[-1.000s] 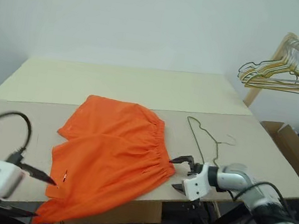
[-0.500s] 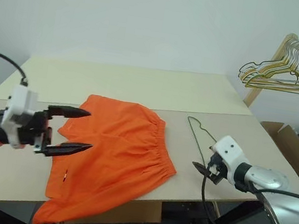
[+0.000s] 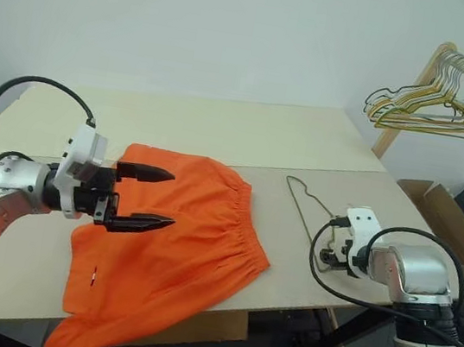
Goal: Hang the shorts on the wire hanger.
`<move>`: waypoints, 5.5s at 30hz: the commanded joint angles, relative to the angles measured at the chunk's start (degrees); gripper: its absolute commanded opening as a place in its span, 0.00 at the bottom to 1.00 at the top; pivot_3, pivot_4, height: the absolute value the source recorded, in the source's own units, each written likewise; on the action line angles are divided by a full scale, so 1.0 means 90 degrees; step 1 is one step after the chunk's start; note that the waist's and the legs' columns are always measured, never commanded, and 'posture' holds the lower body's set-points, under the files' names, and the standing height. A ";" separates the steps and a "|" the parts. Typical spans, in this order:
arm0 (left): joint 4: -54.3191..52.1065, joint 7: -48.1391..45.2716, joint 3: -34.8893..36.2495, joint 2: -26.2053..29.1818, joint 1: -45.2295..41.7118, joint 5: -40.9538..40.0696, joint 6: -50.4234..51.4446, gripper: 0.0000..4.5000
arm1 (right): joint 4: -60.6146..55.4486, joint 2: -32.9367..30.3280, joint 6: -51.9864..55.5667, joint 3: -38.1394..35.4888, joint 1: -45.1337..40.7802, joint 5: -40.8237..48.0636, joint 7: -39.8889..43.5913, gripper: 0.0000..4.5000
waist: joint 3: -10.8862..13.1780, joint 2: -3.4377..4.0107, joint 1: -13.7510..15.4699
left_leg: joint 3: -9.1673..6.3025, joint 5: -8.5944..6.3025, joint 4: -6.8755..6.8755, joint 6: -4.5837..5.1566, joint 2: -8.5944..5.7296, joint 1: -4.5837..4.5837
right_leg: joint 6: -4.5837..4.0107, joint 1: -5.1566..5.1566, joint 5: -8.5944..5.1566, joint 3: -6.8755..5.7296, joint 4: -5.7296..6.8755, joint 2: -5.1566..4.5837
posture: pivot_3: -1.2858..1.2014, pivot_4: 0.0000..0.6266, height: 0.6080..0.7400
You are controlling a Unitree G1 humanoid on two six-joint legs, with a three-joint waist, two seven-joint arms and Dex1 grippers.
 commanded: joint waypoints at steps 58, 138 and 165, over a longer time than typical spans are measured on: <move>0.4476 -0.2148 -0.1160 -0.0729 -0.3069 0.2114 -0.1237 1.00 | -0.1128 -0.0588 -0.9395 0.0194 -0.0562 -0.2853 0.2235 0.01 | 0.0016 0.0015 -0.0222 | -0.0006 0.0000 0.0046 0.0002 0.0002 -0.0104 | 0.0011 -0.0094 0.0021 -0.0003 0.0013 0.0010 | 0.49 0.00 1.00; 0.2735 -0.2424 -0.1505 0.0150 -0.1731 0.3377 -0.1825 0.00 | -0.0820 -0.0697 -0.2762 0.3801 -0.3643 -0.1452 0.6745 0.27 | 0.0017 0.0020 0.0081 | -0.0005 -0.0017 0.0156 0.0030 -0.0006 -0.0205 | 0.0015 -0.0179 0.0024 -0.0030 0.0103 -0.0010 | 0.51 0.00 1.00; 0.2722 -0.2356 0.0033 -0.0209 -0.1041 0.1560 -0.1739 0.99 | -0.2266 -0.1335 0.1140 -0.0485 0.0432 0.0394 0.5103 0.00 | 0.0010 0.0012 0.0109 | -0.0022 -0.0022 0.0165 0.0036 0.0004 -0.0189 | 0.0016 -0.0138 0.0024 -0.0049 0.0091 -0.0016 | 0.50 0.00 1.00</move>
